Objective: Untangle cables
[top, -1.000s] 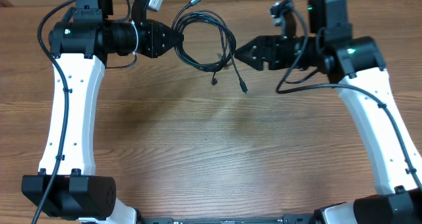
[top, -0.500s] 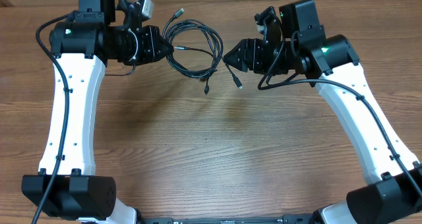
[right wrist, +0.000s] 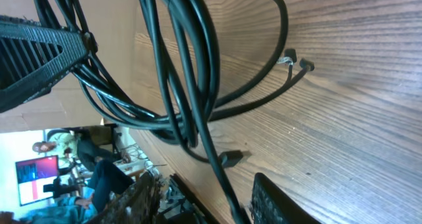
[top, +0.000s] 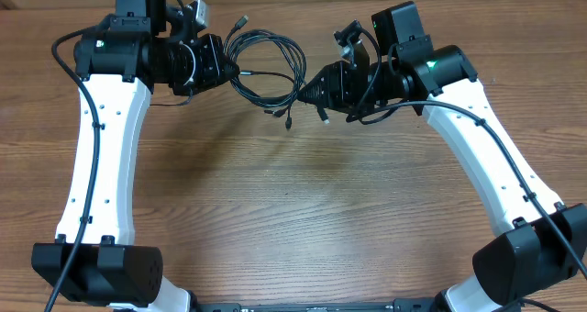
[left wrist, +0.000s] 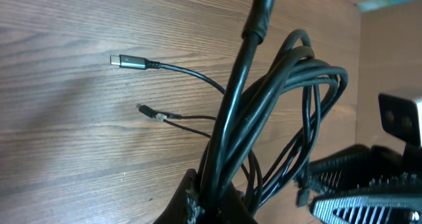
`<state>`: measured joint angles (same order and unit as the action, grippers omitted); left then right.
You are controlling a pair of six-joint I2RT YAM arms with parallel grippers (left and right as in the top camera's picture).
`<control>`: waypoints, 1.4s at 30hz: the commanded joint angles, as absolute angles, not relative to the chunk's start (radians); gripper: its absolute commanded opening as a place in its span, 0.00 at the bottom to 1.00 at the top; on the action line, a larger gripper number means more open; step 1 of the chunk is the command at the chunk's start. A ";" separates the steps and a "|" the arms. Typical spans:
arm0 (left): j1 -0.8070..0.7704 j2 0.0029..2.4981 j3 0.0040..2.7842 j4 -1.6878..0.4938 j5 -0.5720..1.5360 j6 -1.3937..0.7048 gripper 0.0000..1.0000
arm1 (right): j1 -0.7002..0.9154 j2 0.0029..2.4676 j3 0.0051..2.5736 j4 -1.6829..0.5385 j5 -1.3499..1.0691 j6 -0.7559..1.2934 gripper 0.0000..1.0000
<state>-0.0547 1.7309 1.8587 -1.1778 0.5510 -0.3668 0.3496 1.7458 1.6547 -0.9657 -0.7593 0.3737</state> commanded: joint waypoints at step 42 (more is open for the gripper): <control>-0.101 1.729 1.880 -1.230 0.532 -0.194 0.04 | 0.477 1.666 1.724 -0.764 -0.562 0.535 0.04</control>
<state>-0.0753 1.7309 1.8587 -1.2274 0.5289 -0.2356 0.4839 1.6844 1.6989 -0.7860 -0.5545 0.5068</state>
